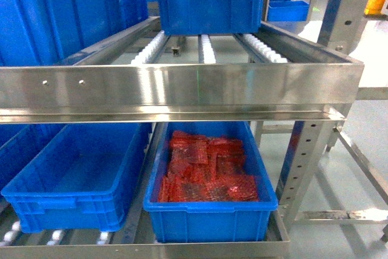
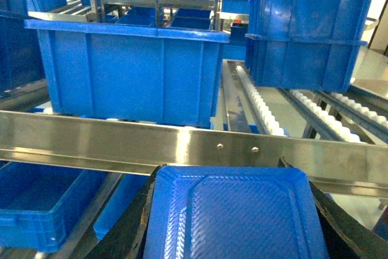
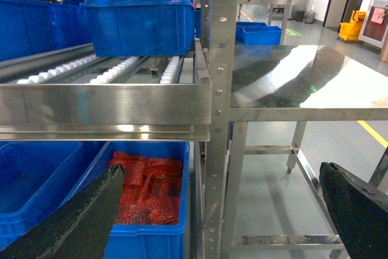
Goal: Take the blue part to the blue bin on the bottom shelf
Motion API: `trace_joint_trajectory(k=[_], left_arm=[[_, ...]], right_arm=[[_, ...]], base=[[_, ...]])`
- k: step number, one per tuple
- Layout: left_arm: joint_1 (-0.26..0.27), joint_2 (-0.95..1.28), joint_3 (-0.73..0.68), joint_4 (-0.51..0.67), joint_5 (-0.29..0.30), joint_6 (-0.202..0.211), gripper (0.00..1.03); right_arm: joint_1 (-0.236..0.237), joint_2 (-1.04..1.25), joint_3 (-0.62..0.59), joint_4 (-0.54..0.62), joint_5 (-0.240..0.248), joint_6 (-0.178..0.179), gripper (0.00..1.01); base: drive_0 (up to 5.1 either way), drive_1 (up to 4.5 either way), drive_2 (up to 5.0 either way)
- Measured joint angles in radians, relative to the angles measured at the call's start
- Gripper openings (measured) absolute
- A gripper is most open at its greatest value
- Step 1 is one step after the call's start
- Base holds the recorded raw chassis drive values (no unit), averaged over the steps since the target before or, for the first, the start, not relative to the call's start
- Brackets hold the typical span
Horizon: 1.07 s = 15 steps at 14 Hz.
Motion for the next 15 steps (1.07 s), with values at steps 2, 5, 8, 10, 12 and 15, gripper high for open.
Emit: trace_joint_trajectory(k=[2, 5, 8, 10, 12, 15], left_arm=[[0.000, 0.000, 0.000, 0.001, 0.000, 0.000, 0.44], [0.000, 0.000, 0.000, 0.001, 0.000, 0.000, 0.44], [-0.002, 0.000, 0.000, -0.002, -0.006, 0.000, 0.44], [-0.001, 0.000, 0.000, 0.003, -0.003, 0.000, 0.44], [-0.001, 0.000, 0.000, 0.000, -0.003, 0.000, 0.44], [-0.001, 0.000, 0.000, 0.000, -0.003, 0.000, 0.44]], right_arm=[[0.000, 0.000, 0.000, 0.004, 0.000, 0.000, 0.98], [0.000, 0.000, 0.000, -0.001, 0.000, 0.000, 0.98], [0.000, 0.000, 0.000, 0.003, -0.004, 0.000, 0.98], [0.000, 0.000, 0.000, -0.003, -0.003, 0.000, 0.98], [0.000, 0.000, 0.000, -0.002, -0.003, 0.000, 0.98], [0.000, 0.000, 0.000, -0.001, -0.003, 0.000, 0.98]], base=[[-5.1, 2.37, 2.4], [-5.1, 2.38, 2.4], [-1.7, 0.78, 0.8], [0.0, 0.00, 0.0], [0.0, 0.00, 0.0], [0.0, 0.00, 0.0]])
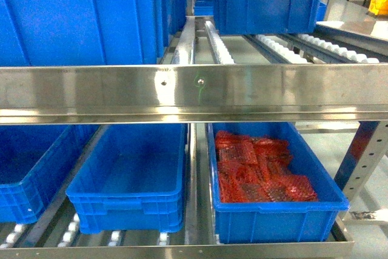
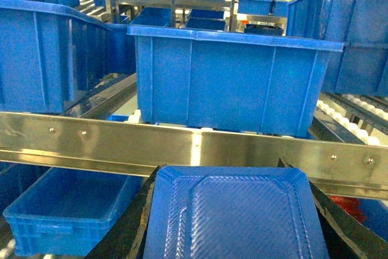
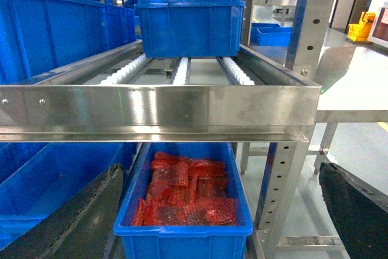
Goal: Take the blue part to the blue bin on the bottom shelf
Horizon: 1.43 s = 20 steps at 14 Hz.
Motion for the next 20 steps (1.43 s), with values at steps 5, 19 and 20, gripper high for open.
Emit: trace_joint_trajectory(k=[5, 19, 20], left_arm=[[0.000, 0.000, 0.000, 0.000, 0.000, 0.000, 0.44], [0.000, 0.000, 0.000, 0.000, 0.000, 0.000, 0.44], [0.000, 0.000, 0.000, 0.000, 0.000, 0.000, 0.44]], right_arm=[[0.000, 0.000, 0.000, 0.000, 0.000, 0.000, 0.98], [0.000, 0.000, 0.000, 0.000, 0.000, 0.000, 0.98], [0.000, 0.000, 0.000, 0.000, 0.000, 0.000, 0.98]], base=[[0.0, 0.00, 0.0], [0.0, 0.00, 0.0], [0.0, 0.00, 0.0]])
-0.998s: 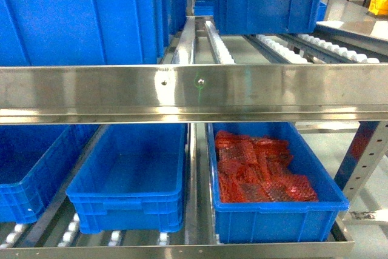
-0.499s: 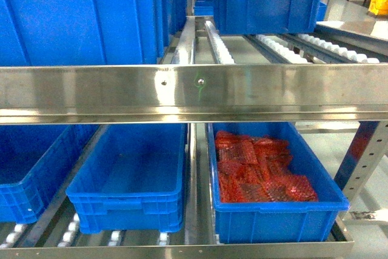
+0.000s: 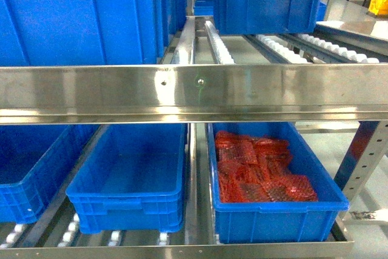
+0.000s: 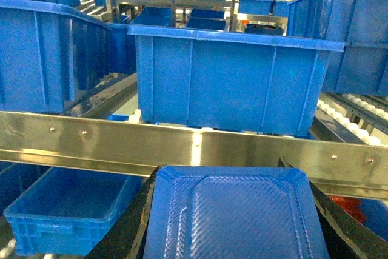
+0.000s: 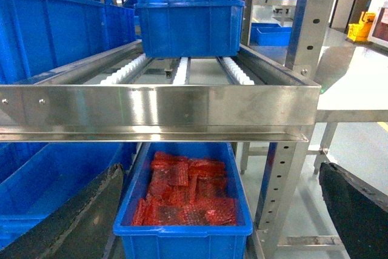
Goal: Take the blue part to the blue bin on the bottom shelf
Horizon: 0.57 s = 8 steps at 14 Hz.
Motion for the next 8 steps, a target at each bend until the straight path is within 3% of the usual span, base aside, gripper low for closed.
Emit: trace_joint_trajectory(k=[8], left_arm=[[0.000, 0.000, 0.000, 0.000, 0.000, 0.000, 0.44]], right_arm=[[0.000, 0.000, 0.000, 0.000, 0.000, 0.000, 0.98]], base=[[0.0, 0.00, 0.0]])
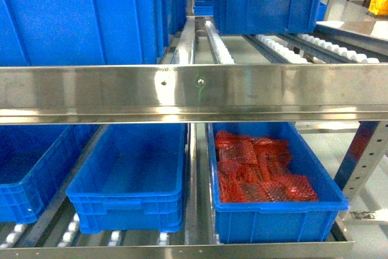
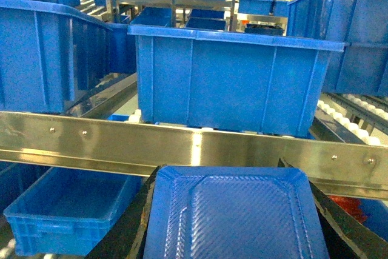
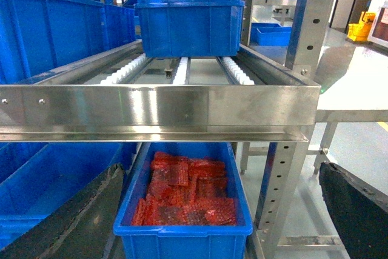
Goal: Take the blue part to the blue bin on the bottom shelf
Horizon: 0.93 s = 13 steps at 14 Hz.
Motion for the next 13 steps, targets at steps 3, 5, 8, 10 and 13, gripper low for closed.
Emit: trace_joint_trajectory(k=[3, 5, 8, 10, 13], left_arm=[[0.000, 0.000, 0.000, 0.000, 0.000, 0.000, 0.44], [0.000, 0.000, 0.000, 0.000, 0.000, 0.000, 0.44], [0.000, 0.000, 0.000, 0.000, 0.000, 0.000, 0.44], [0.000, 0.000, 0.000, 0.000, 0.000, 0.000, 0.44], [0.000, 0.000, 0.000, 0.000, 0.000, 0.000, 0.44]], right_arm=[[0.000, 0.000, 0.000, 0.000, 0.000, 0.000, 0.98], [0.000, 0.000, 0.000, 0.000, 0.000, 0.000, 0.98], [0.000, 0.000, 0.000, 0.000, 0.000, 0.000, 0.98], [0.000, 0.000, 0.000, 0.000, 0.000, 0.000, 0.98], [0.000, 0.000, 0.000, 0.000, 0.000, 0.000, 0.98]], base=[[0.0, 0.00, 0.0], [0.0, 0.00, 0.0], [0.0, 0.00, 0.0], [0.0, 0.00, 0.0], [0.0, 0.00, 0.0]])
